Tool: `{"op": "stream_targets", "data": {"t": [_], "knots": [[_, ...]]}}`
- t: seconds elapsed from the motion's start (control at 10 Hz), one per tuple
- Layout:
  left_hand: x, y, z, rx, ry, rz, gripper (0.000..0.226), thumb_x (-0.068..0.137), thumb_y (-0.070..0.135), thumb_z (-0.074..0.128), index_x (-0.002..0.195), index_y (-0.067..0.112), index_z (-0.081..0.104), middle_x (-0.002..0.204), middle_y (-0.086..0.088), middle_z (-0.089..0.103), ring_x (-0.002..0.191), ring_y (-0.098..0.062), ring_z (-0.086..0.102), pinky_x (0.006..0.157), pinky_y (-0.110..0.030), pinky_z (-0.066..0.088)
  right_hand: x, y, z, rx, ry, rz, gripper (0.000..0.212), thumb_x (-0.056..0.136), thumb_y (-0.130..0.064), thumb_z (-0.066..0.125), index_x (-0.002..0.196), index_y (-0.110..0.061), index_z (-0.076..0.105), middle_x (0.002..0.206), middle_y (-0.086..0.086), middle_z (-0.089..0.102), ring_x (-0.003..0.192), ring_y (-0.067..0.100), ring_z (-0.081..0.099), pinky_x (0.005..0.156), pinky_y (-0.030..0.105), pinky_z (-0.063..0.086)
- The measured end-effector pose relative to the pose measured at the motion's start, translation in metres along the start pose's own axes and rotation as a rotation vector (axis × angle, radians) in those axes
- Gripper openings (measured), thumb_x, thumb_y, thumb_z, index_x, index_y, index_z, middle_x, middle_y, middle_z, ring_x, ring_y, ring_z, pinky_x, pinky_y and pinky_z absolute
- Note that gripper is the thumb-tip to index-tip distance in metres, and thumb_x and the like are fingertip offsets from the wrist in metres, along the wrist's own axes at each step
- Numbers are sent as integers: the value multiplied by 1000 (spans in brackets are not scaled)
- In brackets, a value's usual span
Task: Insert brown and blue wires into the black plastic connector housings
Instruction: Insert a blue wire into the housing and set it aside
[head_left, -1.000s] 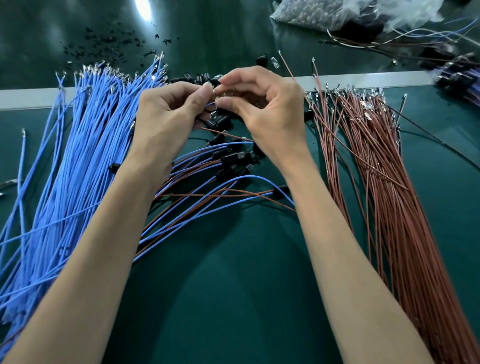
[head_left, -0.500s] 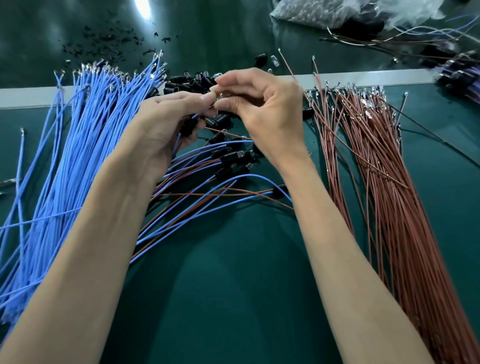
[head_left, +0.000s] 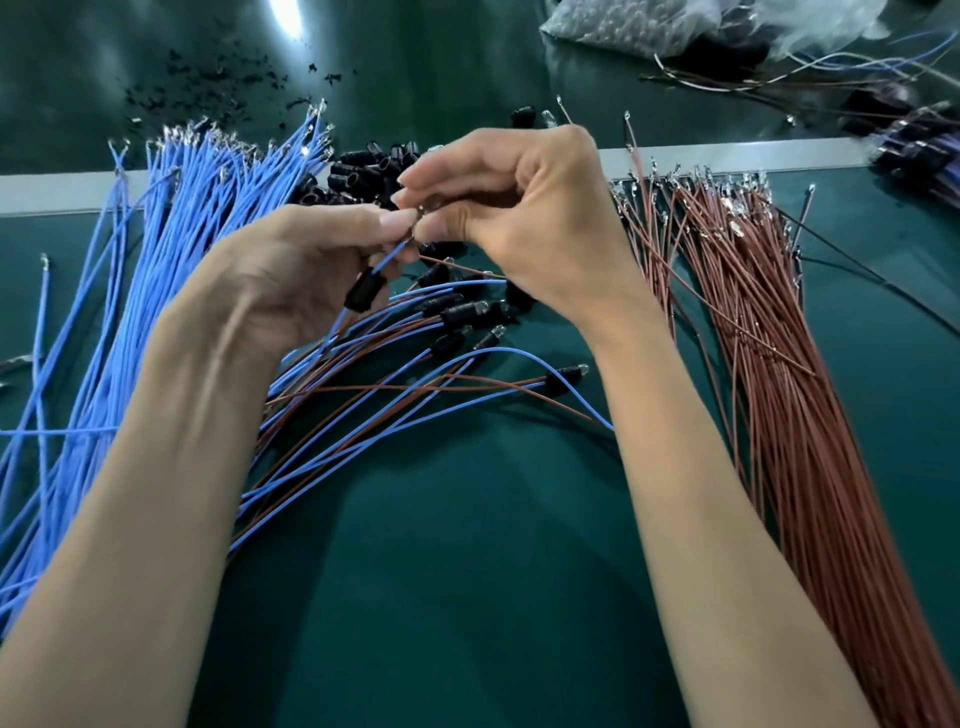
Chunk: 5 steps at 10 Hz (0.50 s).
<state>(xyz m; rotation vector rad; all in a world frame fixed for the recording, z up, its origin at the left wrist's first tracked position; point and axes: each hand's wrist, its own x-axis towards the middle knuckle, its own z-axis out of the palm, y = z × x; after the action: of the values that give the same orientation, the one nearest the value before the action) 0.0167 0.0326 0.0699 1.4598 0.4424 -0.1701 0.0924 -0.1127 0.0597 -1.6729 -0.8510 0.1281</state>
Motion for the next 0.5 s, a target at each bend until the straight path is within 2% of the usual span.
{"op": "stream_targets", "data": {"t": [0.1,0.2,0.3,0.4,0.5], "knots": [[2,1,-4,25,-25,6,49,95,10,41,52,18,64,56,7,55,55,-4,48,60,-17,36,0,-4,1,30,-30,-26,27,72,4,76,95,-9,70,84,3,73,78,5,71,75,19,54],[3,0,-10,52,-75,51,30,84,15,58,55,16,67,55,7,58,53,-4,51,58,-17,38,1,-6,-1,23,-63,-33,26,72,3,77,94,-9,69,81,3,72,75,4,70,73,17,53],[4,-1,-12,81,-156,109,15,65,30,69,54,20,71,58,10,62,53,-1,53,52,-13,39,2,-5,-3,14,-44,-36,26,72,3,76,93,-10,69,81,4,72,74,5,70,74,20,54],[8,-1,-16,95,-156,164,24,77,40,64,70,21,76,75,6,71,66,-4,63,60,-13,47,1,-1,-6,21,9,-20,25,73,7,74,92,-10,69,79,5,71,72,4,68,73,19,52],[6,0,-25,333,-164,202,36,74,53,71,90,21,75,93,2,75,87,-9,70,81,-24,50,-1,3,-13,52,58,5,25,75,8,72,94,-8,69,80,6,71,71,3,67,72,16,50]]}}
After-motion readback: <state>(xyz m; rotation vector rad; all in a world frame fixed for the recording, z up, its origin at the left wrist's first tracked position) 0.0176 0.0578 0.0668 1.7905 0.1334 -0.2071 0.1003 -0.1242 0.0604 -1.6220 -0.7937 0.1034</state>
